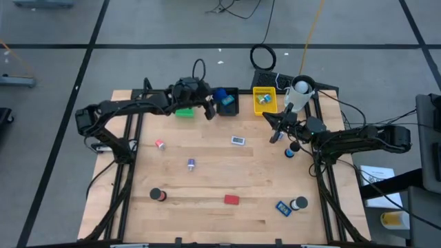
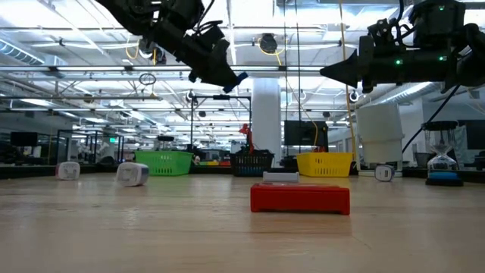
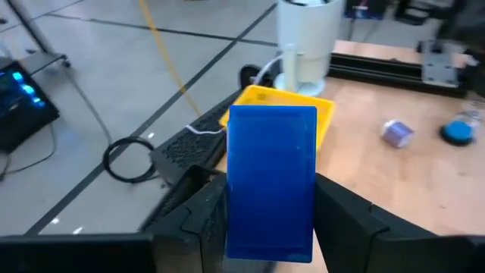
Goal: Pick & Place Office items
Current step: Put the top dark blue digital timer into the black bin
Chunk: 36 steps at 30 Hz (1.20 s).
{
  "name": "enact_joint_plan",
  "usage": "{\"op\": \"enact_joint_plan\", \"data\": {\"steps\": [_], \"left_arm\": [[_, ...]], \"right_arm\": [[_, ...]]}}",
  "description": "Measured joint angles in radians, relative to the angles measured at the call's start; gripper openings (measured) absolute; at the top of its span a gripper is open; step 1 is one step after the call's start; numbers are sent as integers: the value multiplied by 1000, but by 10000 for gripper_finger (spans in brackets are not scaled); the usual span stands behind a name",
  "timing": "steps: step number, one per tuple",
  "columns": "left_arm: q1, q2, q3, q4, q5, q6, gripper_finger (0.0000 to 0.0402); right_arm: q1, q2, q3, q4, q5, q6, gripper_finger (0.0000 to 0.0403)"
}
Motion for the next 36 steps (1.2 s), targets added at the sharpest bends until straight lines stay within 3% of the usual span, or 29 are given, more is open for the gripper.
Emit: {"op": "enact_joint_plan", "data": {"steps": [5,15,18,26,36], "left_arm": [[44,0,0,-9,23,-21,178],[92,82,26,27,89,-40,161],[104,166,107,-49,129,-33,162],[109,427,428,-438,127,121,167],[138,578,542,-444,216,160,172]], "right_arm": [[0,0,0,0,1,0,1],[0,0,0,17,1,0,1],[0,0,0,16,0,0,1],[0,0,0,16,0,-2,1],[0,0,0,16,-1,-6,1]]}}
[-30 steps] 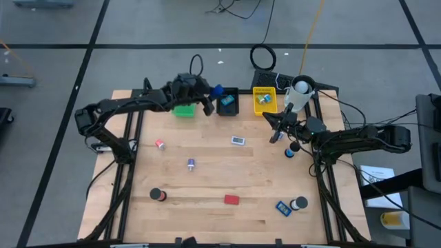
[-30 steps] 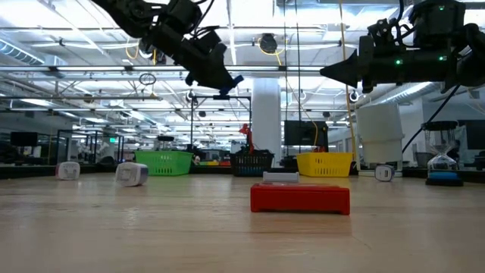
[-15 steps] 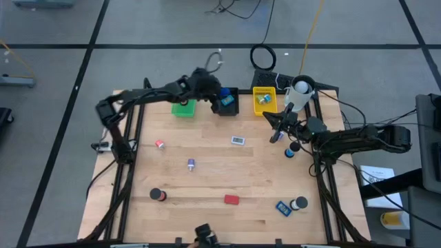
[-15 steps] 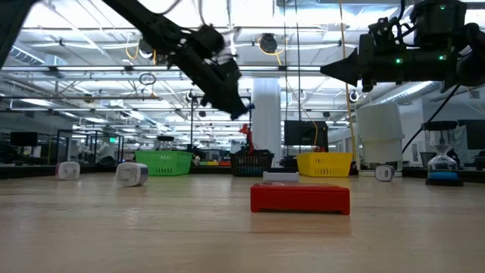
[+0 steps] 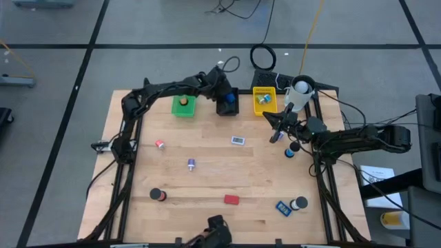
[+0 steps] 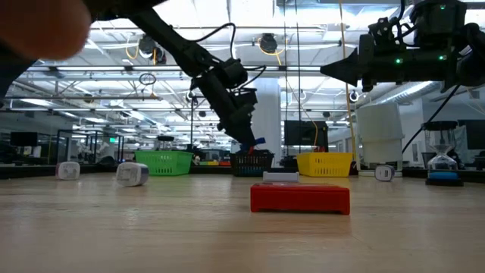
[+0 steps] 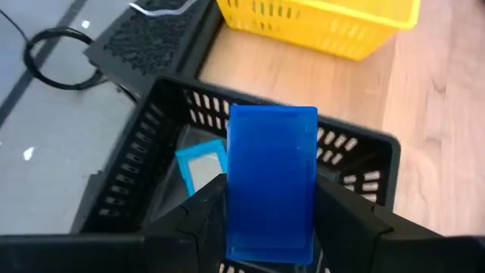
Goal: Pick & Place Office items
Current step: Put the top dark blue digital timer into the black bin
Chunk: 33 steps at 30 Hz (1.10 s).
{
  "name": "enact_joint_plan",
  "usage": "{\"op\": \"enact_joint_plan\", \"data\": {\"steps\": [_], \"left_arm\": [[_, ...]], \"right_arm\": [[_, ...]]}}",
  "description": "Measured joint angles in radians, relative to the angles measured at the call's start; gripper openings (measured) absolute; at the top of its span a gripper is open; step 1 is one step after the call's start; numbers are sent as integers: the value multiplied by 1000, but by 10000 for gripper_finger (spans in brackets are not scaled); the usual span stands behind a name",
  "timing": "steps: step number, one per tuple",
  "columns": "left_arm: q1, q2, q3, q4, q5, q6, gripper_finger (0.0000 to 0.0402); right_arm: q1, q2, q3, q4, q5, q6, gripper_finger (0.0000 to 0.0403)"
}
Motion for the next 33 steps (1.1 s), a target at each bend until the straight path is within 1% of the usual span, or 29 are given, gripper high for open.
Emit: {"op": "enact_joint_plan", "data": {"steps": [5,10,14,18,23,25,33], "left_arm": [[6,-2,-6,-22,30,17,166],[6,8,-6,-23,48,32,175],[12,33,-7,-19,99,36,171],[26,49,-7,-15,123,35,169],[37,56,-8,-20,127,29,185],[39,56,-8,-28,143,28,187],[37,56,-8,-23,128,32,180]], "right_arm": [[0,0,0,0,0,-6,1],[0,0,0,8,0,-2,1],[0,0,0,8,0,3,1],[0,0,0,14,-1,2,1],[0,0,0,16,-25,1,1],[0,0,0,21,-26,0,1],[0,0,0,23,-26,1,1]]}}
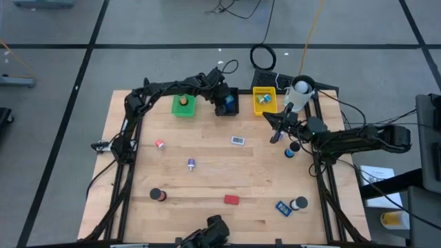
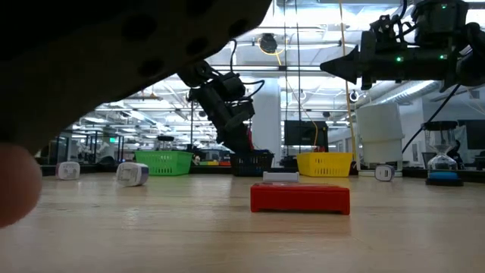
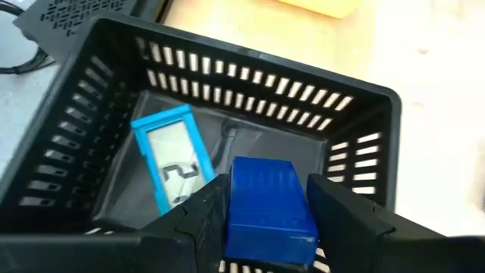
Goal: Pick & Place Office items
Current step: Put the top dark blue digital timer into the black bin, then put the blue hourglass into the green bin
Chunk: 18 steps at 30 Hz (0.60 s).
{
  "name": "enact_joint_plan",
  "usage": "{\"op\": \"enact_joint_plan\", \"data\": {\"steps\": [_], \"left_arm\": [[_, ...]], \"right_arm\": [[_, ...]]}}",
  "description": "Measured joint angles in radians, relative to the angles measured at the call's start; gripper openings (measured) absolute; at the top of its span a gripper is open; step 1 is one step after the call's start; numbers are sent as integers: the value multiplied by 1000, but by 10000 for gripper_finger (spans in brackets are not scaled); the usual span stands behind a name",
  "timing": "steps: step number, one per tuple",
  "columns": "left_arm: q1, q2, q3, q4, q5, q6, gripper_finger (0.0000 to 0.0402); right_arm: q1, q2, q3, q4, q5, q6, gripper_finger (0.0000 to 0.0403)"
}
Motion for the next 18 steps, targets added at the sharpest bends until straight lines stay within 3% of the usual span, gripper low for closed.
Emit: {"op": "enact_joint_plan", "data": {"steps": [4,13,18], "left_arm": [[-9,0,0,-4,-29,-4,190],[-36,-1,10,-55,-113,52,269],[-52,-15,68,-222,-209,117,253]], "right_arm": [[0,0,0,0,0,-1,1],[0,0,0,0,0,-3,1],[0,0,0,7,2,-16,1]]}}
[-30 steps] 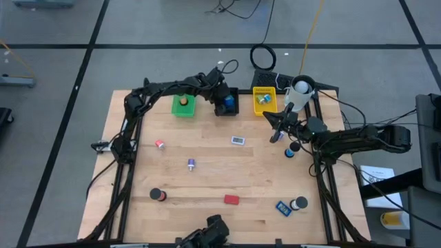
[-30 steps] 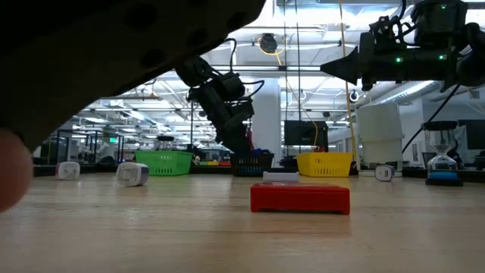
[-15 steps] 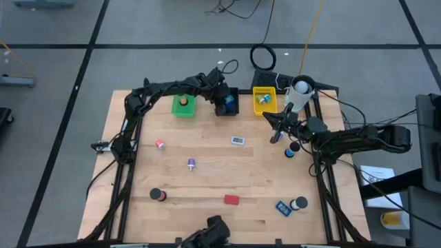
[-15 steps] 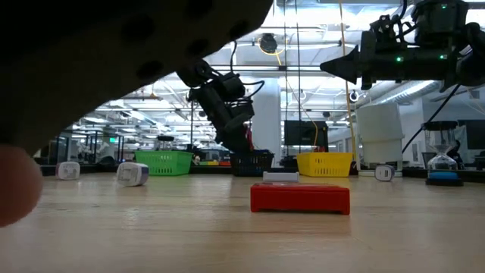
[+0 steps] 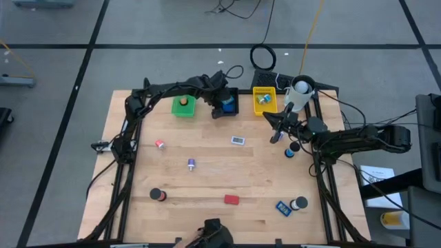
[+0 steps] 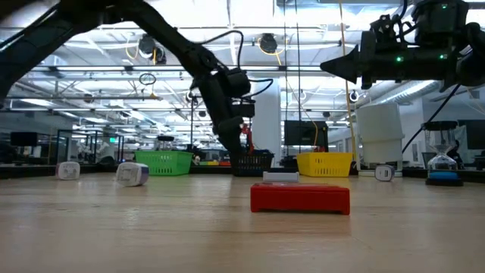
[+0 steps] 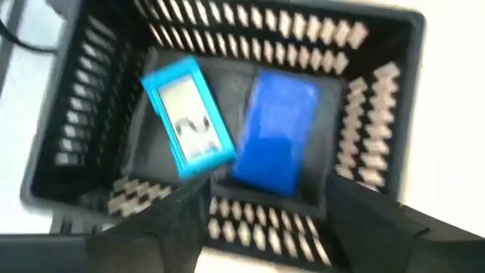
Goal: Pick & Place Office items
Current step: Put the blue hourglass into the green bin
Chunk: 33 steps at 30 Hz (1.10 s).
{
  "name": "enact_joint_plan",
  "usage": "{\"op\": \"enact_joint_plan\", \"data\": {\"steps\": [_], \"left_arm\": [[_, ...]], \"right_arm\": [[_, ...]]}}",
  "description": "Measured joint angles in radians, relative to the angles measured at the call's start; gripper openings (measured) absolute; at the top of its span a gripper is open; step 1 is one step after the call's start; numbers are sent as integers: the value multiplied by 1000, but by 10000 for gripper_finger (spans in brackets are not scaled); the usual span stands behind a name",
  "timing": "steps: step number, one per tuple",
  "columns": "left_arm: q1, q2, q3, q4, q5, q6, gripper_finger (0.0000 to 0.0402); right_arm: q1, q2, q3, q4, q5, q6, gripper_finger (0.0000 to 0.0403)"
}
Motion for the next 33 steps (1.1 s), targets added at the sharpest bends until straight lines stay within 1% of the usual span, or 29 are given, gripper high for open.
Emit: {"op": "enact_joint_plan", "data": {"steps": [3,7,10,13,15,19,21,23,27,30,33], "left_arm": [[-10,-37,11,-52,-35,21,206],[-20,-125,-27,-64,-7,25,123],[-39,-213,-116,7,25,16,63],[-61,-324,-276,173,31,-7,14],[-72,-412,-418,324,41,-31,8],[-82,-582,-729,648,138,-69,17],[-86,-661,-875,808,173,-111,13],[-93,-733,-994,926,190,-148,6],[-129,-850,-1171,1052,194,-202,9],[-167,-917,-1291,1223,194,-224,14],[-193,-974,-1388,1373,194,-241,9]], "right_arm": [[0,0,0,8,0,-15,1],[0,0,0,7,-2,-11,1],[0,0,0,0,-2,-7,1],[0,0,0,0,-1,-6,1],[0,0,0,0,-1,-1,1],[0,0,0,2,-1,27,1],[0,0,0,6,0,46,1],[0,0,0,17,-1,50,2],[0,0,0,50,-2,75,3],[0,0,0,50,-9,120,1],[0,0,0,44,-40,117,2]]}}
